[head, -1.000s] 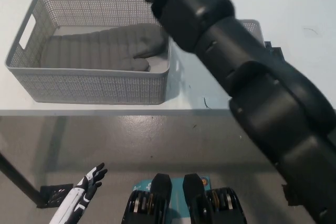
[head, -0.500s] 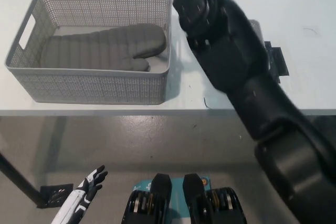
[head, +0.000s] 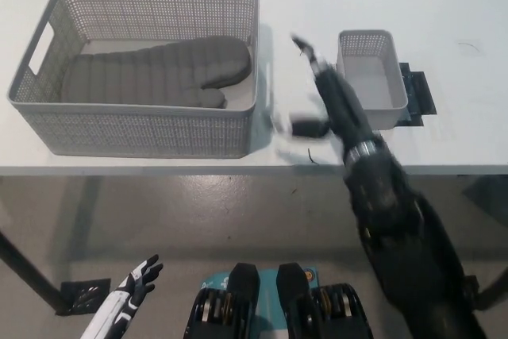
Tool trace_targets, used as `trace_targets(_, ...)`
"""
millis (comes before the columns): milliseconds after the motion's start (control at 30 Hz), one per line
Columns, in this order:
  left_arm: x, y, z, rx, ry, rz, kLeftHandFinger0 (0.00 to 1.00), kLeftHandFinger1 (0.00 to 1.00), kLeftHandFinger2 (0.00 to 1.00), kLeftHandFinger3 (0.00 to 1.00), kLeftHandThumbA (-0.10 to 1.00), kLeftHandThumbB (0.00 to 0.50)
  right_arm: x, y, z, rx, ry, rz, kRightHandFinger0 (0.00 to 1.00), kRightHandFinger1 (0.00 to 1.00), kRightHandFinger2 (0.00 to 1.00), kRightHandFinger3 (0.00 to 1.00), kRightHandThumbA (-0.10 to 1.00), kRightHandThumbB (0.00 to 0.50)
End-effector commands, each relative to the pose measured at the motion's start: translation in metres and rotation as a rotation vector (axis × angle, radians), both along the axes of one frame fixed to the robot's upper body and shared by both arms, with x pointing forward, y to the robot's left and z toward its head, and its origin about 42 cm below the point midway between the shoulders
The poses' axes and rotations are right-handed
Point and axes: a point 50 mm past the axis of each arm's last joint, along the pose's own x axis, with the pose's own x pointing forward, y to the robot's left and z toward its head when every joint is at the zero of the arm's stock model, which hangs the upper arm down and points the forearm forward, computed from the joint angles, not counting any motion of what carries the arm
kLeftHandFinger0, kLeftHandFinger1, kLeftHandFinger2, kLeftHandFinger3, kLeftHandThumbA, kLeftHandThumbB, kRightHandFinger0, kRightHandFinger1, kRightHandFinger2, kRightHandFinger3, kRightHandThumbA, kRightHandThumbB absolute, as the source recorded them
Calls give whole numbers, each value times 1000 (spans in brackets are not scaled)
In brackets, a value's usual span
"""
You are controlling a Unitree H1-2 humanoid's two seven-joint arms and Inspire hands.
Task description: Usethe right hand to pick up a oven gloves on top of a leveled container and place it into another larger container on the left side
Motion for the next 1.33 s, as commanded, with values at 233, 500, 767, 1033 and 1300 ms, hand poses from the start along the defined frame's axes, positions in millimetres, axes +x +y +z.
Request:
trace_targets(233, 21, 4, 7, 39, -81, -20, 1000, 1000, 1000, 1000, 1000, 479, -261, -81, 142, 601, -1311, 332, 1000, 1000, 1000, 1000, 717, 298)
trace_targets(500, 29, 0, 14, 41, -101, -27, 1000, 1000, 1000, 1000, 1000, 498, -249, -73, 69, 627, -893, 287, 1000, 1000, 1000, 1000, 1000, 298)
trace_targets(767, 35, -1, 18, 24, -135, -28, 1000, 1000, 1000, 1000, 1000, 489, -192, -93, -58, 574, -373, -53, 1000, 1000, 1000, 1000, 1000, 309)
trace_targets(1033, 31, -4, 17, 0, -148, -1, 1000, 1000, 1000, 1000, 1000, 500, -157, -122, -140, 450, -29, -73, 1000, 1000, 1000, 1000, 1000, 355)
trace_targets(1300, 16, -7, 11, -44, -199, 81, 1000, 1000, 1000, 1000, 1000, 500, -159, -130, -156, 531, 97, -29, 1000, 1000, 1000, 1000, 1000, 341)
